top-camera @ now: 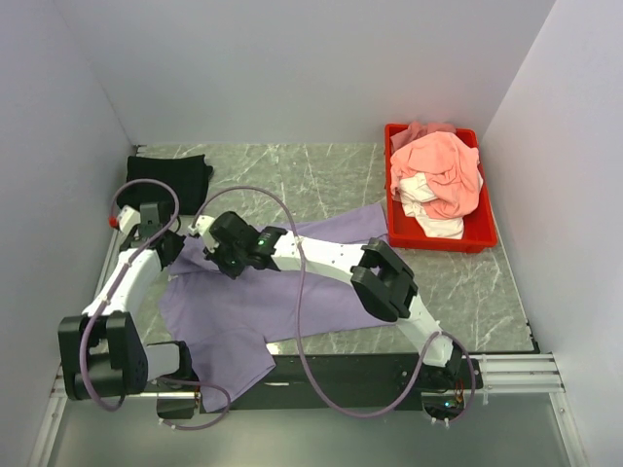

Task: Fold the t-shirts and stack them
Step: Fold the tshirt

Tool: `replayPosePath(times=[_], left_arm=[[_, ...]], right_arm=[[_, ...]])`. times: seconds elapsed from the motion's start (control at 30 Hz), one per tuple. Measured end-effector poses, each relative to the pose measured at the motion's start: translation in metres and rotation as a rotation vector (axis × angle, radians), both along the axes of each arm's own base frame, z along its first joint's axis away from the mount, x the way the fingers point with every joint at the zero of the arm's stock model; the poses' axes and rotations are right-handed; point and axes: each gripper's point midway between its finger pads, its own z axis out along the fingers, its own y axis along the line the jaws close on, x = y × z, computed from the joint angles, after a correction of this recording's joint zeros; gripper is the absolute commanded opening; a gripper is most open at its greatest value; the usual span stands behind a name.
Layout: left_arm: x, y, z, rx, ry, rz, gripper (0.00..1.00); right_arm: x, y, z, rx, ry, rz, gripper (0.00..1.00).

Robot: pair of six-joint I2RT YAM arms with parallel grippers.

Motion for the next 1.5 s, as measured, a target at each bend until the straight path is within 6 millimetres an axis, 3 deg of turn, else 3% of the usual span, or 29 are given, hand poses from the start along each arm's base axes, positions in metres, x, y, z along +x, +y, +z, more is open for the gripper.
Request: replayPosePath(times=[0.23, 0.57, 1.03, 1.23, 1.43, 1.5], left_arm=[[-0.028, -0.003, 0.007, -0.024, 0.001, 0.029, 0.01], [-0.082, -0.009, 0.009, -0.074, 0.028, 0.11, 0.01], [-0.12, -0.016, -0.004, -0.152, 0.128, 0.233, 0.01], [-0.131, -0.024, -0.01, -0.169, 0.175, 0.259, 0.09], [-0.139, -0.03, -0.009, -0.19, 0.17, 0.274, 0.09], [-0.142, -0.033, -0.006, -0.197, 0.161, 0.274, 0.23]], right_arm=[[-0.004, -0.009, 0.016, 0.015, -0.018, 0.011, 0.0], [-0.018, -0.023, 0.003, -0.029, 0.015, 0.05, 0.0], [-0.034, -0.035, 0.011, -0.032, 0.052, 0.095, 0.0], [-0.037, -0.045, 0.001, -0.064, 0.084, 0.096, 0.0], [-0.044, -0.052, -0.006, -0.08, 0.115, 0.109, 0.0], [-0.046, -0.055, -0.006, -0.084, 0.122, 0.112, 0.02]])
